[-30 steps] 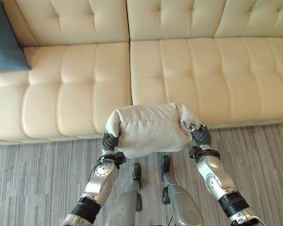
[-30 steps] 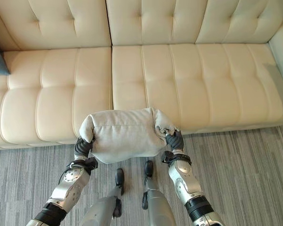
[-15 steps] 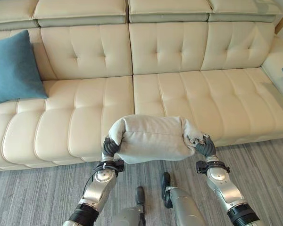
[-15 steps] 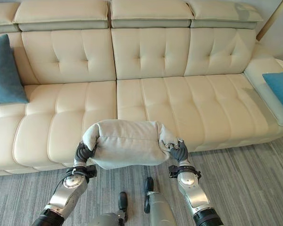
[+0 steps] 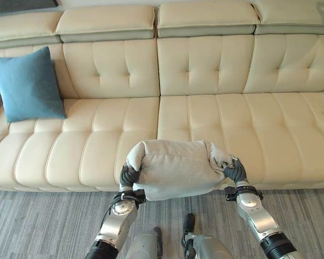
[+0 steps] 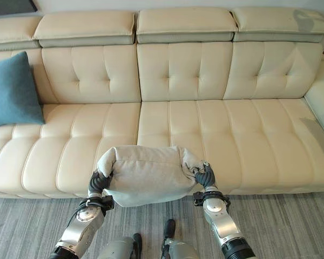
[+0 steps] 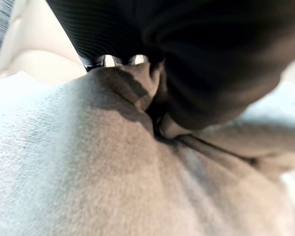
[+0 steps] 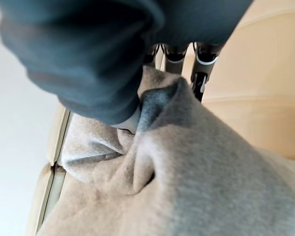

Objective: Pick up all the scattered cushions and arrange them neatly on the sofa.

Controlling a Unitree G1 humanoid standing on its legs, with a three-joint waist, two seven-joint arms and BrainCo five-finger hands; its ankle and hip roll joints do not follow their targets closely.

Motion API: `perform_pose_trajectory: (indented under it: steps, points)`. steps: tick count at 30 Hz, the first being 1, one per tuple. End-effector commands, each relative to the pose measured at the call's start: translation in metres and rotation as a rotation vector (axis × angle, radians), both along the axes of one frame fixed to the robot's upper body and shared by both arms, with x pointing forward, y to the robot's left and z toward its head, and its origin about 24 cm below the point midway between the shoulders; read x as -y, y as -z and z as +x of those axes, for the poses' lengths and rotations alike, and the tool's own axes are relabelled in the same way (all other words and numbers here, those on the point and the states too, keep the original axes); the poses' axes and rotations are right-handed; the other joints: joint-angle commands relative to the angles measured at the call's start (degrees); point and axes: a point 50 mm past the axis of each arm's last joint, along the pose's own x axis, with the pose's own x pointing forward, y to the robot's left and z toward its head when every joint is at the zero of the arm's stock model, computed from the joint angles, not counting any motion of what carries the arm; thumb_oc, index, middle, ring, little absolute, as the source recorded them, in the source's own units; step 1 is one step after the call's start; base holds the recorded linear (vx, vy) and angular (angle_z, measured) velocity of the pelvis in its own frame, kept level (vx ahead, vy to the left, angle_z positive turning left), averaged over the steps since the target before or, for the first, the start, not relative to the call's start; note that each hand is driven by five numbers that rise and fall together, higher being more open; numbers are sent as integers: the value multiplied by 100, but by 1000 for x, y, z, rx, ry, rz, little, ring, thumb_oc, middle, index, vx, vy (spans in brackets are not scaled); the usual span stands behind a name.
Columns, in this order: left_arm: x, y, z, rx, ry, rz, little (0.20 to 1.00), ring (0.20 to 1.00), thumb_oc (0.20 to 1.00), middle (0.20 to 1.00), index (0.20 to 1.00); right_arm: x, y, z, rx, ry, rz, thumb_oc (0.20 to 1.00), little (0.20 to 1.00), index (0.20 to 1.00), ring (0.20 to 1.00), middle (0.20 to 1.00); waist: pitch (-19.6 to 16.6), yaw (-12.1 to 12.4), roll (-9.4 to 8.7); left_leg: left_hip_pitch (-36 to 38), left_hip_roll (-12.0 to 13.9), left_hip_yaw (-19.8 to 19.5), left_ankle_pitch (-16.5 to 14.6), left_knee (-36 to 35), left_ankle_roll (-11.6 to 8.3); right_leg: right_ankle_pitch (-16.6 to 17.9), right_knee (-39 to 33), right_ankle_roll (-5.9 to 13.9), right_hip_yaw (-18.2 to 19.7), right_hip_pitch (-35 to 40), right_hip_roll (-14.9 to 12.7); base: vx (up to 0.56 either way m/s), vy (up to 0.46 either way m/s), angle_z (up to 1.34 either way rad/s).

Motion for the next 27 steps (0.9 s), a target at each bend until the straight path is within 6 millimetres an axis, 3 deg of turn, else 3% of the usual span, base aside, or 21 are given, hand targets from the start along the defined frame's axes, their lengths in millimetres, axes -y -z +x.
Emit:
perform_pose_trajectory:
  steps: [1, 4, 8, 14, 15, 16, 18, 19, 20, 22, 24, 27]
  points:
    - [20, -41, 21, 223, 58, -63, 200, 200, 200, 200, 200, -14, -37, 19, 197, -52, 20, 200, 200, 200, 200, 200, -141, -114, -118, 356, -144, -94, -65, -789, 80, -825, -268, 849, 193, 324, -89, 171, 3, 4]
    - [23, -41, 20, 217, 64, -56, 200, 200, 200, 200, 200, -15, -37, 18, 196, -55, 9, 200, 200, 200, 200, 200, -135, -116, -37, 298, -116, -499, 700, -1808, -32, -909, -261, 787, 234, 447, -47, 167, 36, 5]
    - [26, -42, 22, 218, 73, -47, 200, 200, 200, 200, 200, -14, -40, 21, 205, -50, 0, 200, 200, 200, 200, 200, -128, -111, 34, 165, -33, -475, 1079, -2436, -233, -1059, -242, 762, 335, 664, 34, 192, 99, -10]
    - [24, -40, 20, 214, 65, -44, 200, 200, 200, 200, 200, -16, -39, 18, 204, -54, 4, 200, 200, 200, 200, 200, -299, -96, 11, 376, -60, -429, 1051, -2436, -137, -1196, -259, 826, 416, 1011, -31, 274, 171, -26]
    - [23, -42, 22, 218, 87, -27, 200, 200, 200, 200, 200, -20, -39, 20, 201, -57, 11, 200, 200, 200, 200, 200, -421, -43, -92, 579, -153, -351, 908, -2436, 38, -1268, -157, 929, 510, 1091, -184, 294, 208, -7]
    - [23, -42, 22, 218, 87, -27, 200, 200, 200, 200, 200, -20, -39, 20, 201, -57, 12, 200, 200, 200, 200, 200, -417, -33, -96, 585, -154, -340, 905, -2436, 40, -1274, -149, 931, 520, 1089, -187, 386, 289, -3]
    - [21, -45, 25, 226, 102, -5, 200, 200, 200, 200, 200, -20, -39, 20, 198, -55, 13, 200, 200, 200, 200, 200, -465, -33, -141, 704, -233, -265, 727, -2390, 241, -1314, 308, 1061, 599, 981, -330, 175, 174, -14]
    - [21, -45, 25, 226, 102, -5, 200, 200, 200, 200, 200, -20, -39, 20, 199, -55, 13, 200, 200, 200, 200, 200, -467, -25, -145, 701, -236, -255, 723, -2384, 244, -1328, 334, 1064, 609, 965, -337, 164, 242, -21]
    - [18, -49, 27, 240, 101, 12, 200, 200, 200, 200, 200, -24, -40, 22, 201, -57, 24, 200, 200, 200, 200, 200, -412, -40, -133, 833, -256, -179, 630, -2379, 366, -1217, 1148, 1184, 705, 577, -424, 108, 225, -23]
    - [14, -55, 30, 264, 89, 36, 200, 200, 200, 200, 200, -32, -45, 26, 223, -62, 49, 200, 200, 200, 200, 200, -320, -72, -98, 967, -258, -15, 556, -2436, 465, -1041, 1902, 1287, 862, 86, -493, 116, 259, -33]
    - [14, -56, 31, 265, 89, 38, 200, 200, 200, 200, 200, -33, -45, 27, 223, -64, 52, 200, 200, 200, 200, 200, -327, -72, -89, 1005, -252, 10, 526, -2436, 466, -1054, 1860, 1256, 935, 1, -449, 79, 100, -26]
    - [13, -58, 32, 275, 83, 39, 200, 200, 200, 200, 200, -37, -49, 31, 235, -70, 68, 200, 200, 200, 200, 200, -330, -52, -74, 1043, -228, 56, 467, -2436, 422, -927, 1122, 1186, 953, -90, -317, 84, 27, -13]
